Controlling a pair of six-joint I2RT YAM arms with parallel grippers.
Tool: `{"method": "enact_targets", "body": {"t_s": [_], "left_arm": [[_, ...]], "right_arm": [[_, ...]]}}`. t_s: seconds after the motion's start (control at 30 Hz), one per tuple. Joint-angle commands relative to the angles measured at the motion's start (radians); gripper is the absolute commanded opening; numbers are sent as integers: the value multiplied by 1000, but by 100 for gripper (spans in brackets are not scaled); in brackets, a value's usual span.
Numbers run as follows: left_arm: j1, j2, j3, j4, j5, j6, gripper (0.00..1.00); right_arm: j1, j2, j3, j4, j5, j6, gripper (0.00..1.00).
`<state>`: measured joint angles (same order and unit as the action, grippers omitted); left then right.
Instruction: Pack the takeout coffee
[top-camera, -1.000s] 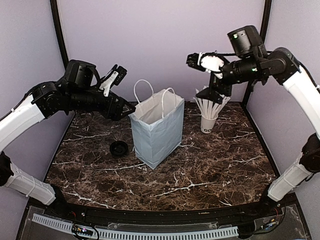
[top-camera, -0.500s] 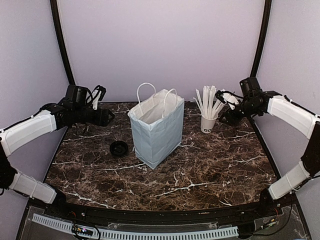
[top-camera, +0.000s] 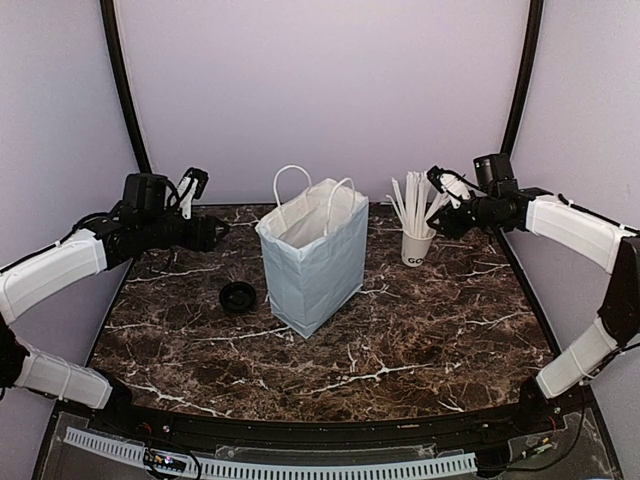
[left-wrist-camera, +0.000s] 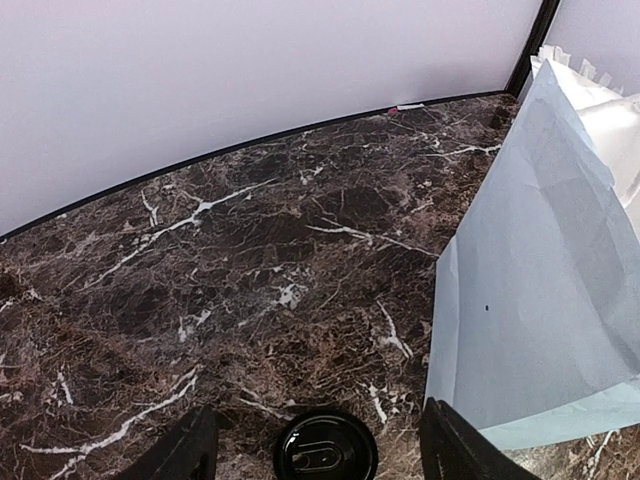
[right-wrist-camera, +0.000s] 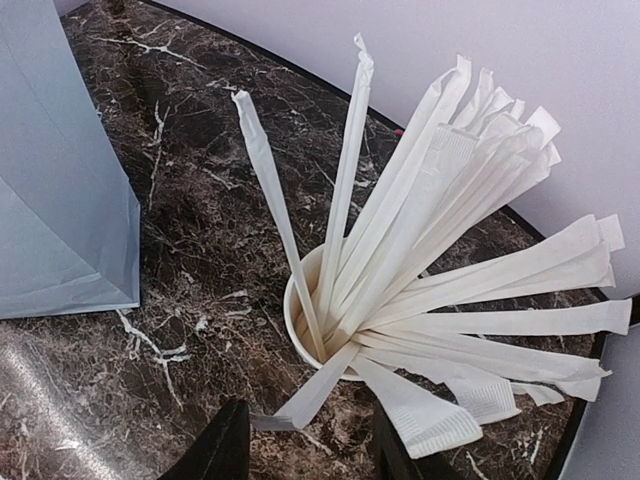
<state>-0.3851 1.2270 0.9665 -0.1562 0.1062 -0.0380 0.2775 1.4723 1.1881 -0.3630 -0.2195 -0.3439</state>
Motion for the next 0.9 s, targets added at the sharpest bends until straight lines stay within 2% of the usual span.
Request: {"method": "enact_targets", "body": {"t_s": [0.0, 0.17, 0.33, 0.43, 0.53, 0.67, 0.87], "left_arm": [[3, 6, -3, 29, 49, -9, 71], [3, 14, 0, 28, 63, -13, 71], [3, 22, 2, 27, 73, -13, 70], [3, 25, 3, 26, 78, -14, 70], [3, 30, 6, 23, 82, -13, 70], [3, 32, 7, 19, 85, -13, 70], [3, 34, 14, 7, 93, -1, 71]], "right_arm": [[19, 27, 33, 49, 20, 25, 42], [31, 36, 30, 49, 28, 27, 37], [35, 37, 32, 47, 29, 32, 16], [40, 31, 34, 43, 28, 35, 12], [48, 15, 53, 6, 26, 33, 0], [61, -34, 105, -64, 5, 21, 0], [60, -90, 285, -218, -19, -10, 0]]}}
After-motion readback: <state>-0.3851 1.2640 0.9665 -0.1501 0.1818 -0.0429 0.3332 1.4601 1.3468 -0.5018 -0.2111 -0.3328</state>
